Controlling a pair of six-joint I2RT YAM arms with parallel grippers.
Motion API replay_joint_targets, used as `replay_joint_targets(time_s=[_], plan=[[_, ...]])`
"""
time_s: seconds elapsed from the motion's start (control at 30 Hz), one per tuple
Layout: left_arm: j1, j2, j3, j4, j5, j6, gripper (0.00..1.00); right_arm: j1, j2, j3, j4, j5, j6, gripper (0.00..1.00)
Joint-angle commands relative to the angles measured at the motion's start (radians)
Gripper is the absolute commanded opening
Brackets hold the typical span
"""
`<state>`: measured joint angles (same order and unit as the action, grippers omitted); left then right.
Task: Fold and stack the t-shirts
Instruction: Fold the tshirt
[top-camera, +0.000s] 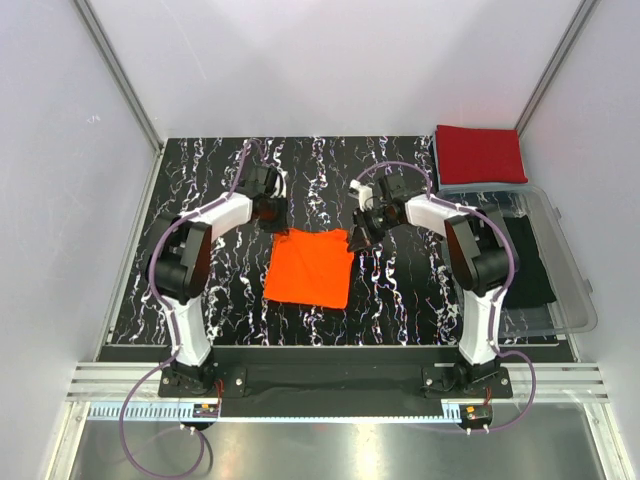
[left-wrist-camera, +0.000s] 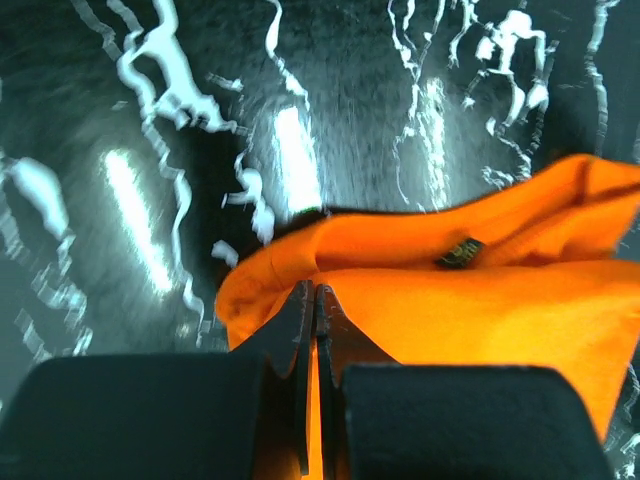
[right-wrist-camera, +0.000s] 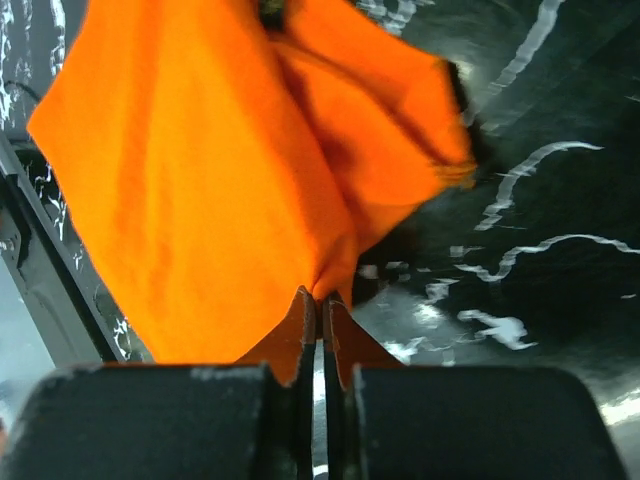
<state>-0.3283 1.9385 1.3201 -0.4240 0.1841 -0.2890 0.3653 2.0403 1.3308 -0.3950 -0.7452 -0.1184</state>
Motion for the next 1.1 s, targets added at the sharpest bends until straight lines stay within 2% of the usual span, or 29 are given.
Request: replay_joint_targets(time_s=[0.0, 0.23, 0.33, 0.4, 0.6, 0.73, 0.8, 0.87, 0.93, 0.97, 1.03, 1.07], plan=[[0.002, -0.15, -0.016, 0.019, -0.052, -0.035, 0.0, 0.061, -0.158, -0.019, 0.012, 0.118, 0.002, 0.0], [0.002, -0.32, -0.038, -0.024, -0.124, -0.088, 0.0, 0.084, -0.301, -0.022, 0.036, 0.168, 0.039, 0.0], [0.006, -0.381, -0.07, -0.027, -0.24, -0.127, 0.0, 0.089, -0.316, -0.016, 0.087, 0.165, 0.062, 0.0], [0.029, -0.386, -0.093, -0.015, -0.311, -0.148, 0.0, 0.087, -0.267, -0.002, 0.151, 0.197, 0.092, 0.0], [0.135, -0.236, -0.087, 0.089, -0.298, -0.136, 0.0, 0.086, -0.016, 0.118, 0.274, 0.194, 0.193, 0.0], [0.186, -0.044, 0.007, 0.142, -0.16, -0.107, 0.0, 0.083, 0.093, 0.209, 0.312, 0.296, 0.237, 0.0], [0.195, 0.035, 0.062, 0.149, -0.143, -0.092, 0.0, 0.08, 0.141, 0.257, 0.315, 0.361, 0.252, 0.08], [0.204, 0.074, 0.106, 0.117, -0.169, -0.101, 0.0, 0.073, 0.17, 0.292, 0.314, 0.377, 0.264, 0.28], [0.207, 0.089, 0.107, 0.129, -0.166, -0.105, 0.0, 0.066, 0.176, 0.301, 0.314, 0.382, 0.275, 0.33], [0.206, 0.091, 0.108, 0.134, -0.167, -0.102, 0.0, 0.066, 0.164, 0.292, 0.314, 0.389, 0.279, 0.44], [0.209, 0.102, 0.116, 0.14, -0.146, -0.093, 0.01, 0.063, 0.141, 0.265, 0.317, 0.397, 0.293, 0.48], [0.209, 0.105, 0.126, 0.142, -0.131, -0.088, 0.05, 0.064, 0.115, 0.236, 0.318, 0.395, 0.299, 0.5]])
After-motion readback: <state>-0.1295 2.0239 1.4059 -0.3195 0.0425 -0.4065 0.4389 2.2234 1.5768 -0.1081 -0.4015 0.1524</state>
